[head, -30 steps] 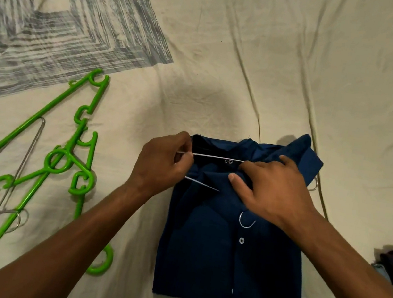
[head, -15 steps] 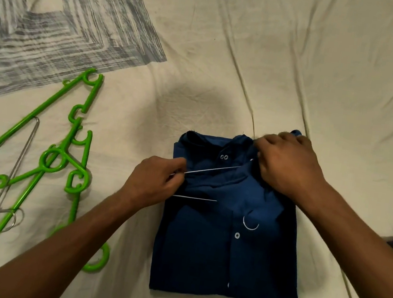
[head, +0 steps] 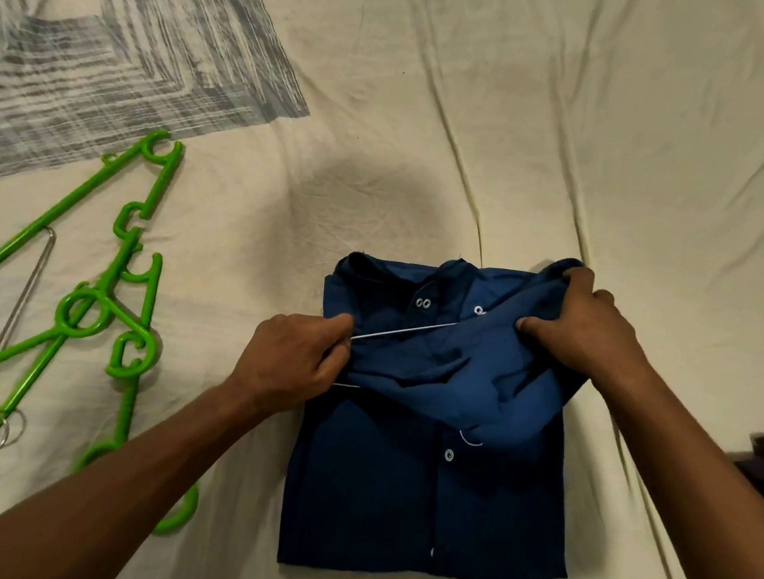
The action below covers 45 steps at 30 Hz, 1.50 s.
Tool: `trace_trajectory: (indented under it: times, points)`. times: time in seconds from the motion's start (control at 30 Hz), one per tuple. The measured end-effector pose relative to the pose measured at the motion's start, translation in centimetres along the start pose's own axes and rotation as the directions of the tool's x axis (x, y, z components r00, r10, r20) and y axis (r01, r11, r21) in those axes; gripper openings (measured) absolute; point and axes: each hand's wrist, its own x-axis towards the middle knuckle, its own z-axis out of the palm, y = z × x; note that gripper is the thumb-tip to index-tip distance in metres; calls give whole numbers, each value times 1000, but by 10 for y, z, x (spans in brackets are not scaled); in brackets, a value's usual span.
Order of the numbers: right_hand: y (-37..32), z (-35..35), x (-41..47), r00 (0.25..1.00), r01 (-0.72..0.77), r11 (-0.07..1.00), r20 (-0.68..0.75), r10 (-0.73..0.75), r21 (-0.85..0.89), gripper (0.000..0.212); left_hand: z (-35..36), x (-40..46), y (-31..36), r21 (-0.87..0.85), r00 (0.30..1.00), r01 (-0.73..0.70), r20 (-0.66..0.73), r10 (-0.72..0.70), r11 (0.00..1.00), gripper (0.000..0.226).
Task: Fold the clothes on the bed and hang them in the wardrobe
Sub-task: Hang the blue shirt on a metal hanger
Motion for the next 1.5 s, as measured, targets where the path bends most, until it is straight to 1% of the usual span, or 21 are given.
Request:
trace_trajectory:
  times: [0.1, 0.17, 0.23, 0.3, 0.37, 0.43, 0.47, 0.5, 0.53, 0.57, 0.6, 0.63, 0.67, 0.73, 0.8, 0.87, 1.03, 1.13, 1.27, 1.4, 1.5]
  points:
    - [2, 0, -4, 995, 52, 996, -90, -46, 70, 66, 0, 1, -1, 18, 1000, -4, -1, 4, 1000, 21]
    - [2, -2, -3, 995, 32, 972, -99, -9, 235, 57, 0, 2, -1, 15, 1000, -6, -17, 6, 1000, 21]
    - [1, -6, -1, 997, -20, 875, -60, 56, 484, 48, -1, 4, 1, 2, 999, -9, -38, 9, 1000, 21]
    - [-4, -9, -1, 995, -56, 720, -17, 94, 691, 40, -3, 7, 3, -8, 997, 6, -72, -7, 1000, 19]
    - [-11, -12, -1, 994, -66, 604, 2, 105, 794, 38, -5, 12, 5, -26, 993, 46, -105, -49, 999, 19]
    - [-17, -14, -2, 996, -34, 558, -17, 87, 829, 41, -6, 18, 7, -63, 989, 76, -120, -83, 995, 21]
    - [-19, -14, -2, 996, -18, 579, -35, 80, 815, 44, -7, 21, 7, -78, 988, 88, -120, -96, 993, 22]
    - [-20, -14, -3, 995, 2, 660, -68, 74, 751, 47, -7, 23, 7, -86, 988, 94, -117, -104, 992, 23]
    - [-21, -14, -5, 991, 36, 804, -124, 46, 594, 51, -8, 25, 7, -89, 988, 97, -115, -107, 991, 24]
    - [-21, -12, -9, 981, 76, 935, -196, -7, 347, 54, -8, 26, 6, -90, 988, 97, -113, -107, 991, 25]
    - [-22, -10, -14, 952, 127, 988, -291, -96, 91, 54, -9, 27, 6, -90, 988, 95, -112, -105, 991, 25]
    - [-25, -8, -20, 896, 200, 976, -386, -220, -92, 50, -9, 28, 6, -93, 988, 93, -111, -103, 991, 25]
    - [-30, -6, -25, 832, 296, 940, -439, -340, -168, 42, -9, 28, 6, -95, 989, 92, -109, -102, 991, 26]
    - [-44, -3, -33, 770, 510, 854, -388, -507, -102, 26, -10, 29, 5, -96, 989, 99, -103, -109, 990, 28]
    - [-57, 5, -35, 765, 612, 790, -224, -603, -38, 18, -11, 32, 4, -91, 988, 107, -103, -116, 990, 31]
    - [-63, 13, -30, 779, 613, 788, -119, -616, -61, 19, -12, 35, 2, -81, 988, 108, -102, -116, 991, 33]
    - [-69, 22, -16, 812, 577, 809, -23, -583, -112, 20, -18, 44, -1, -62, 990, 82, -109, -89, 995, 30]
    - [-75, 28, -8, 801, 599, 789, 68, -595, -137, 24, -18, 50, -5, -34, 990, 56, -124, -59, 998, 25]
    - [-88, 40, -5, 753, 657, 741, 72, -654, -140, 33, -21, 61, -8, -11, 988, 60, -140, -61, 998, 24]
    - [-105, 53, -9, 682, 699, 657, -11, -731, -282, 24, -27, 78, -15, -67, 988, 85, -124, -93, 994, 19]
    - [-114, 62, -11, 681, 671, 638, -28, -732, -379, 27, -32, 90, -23, -126, 990, 131, -44, -138, 983, 13]
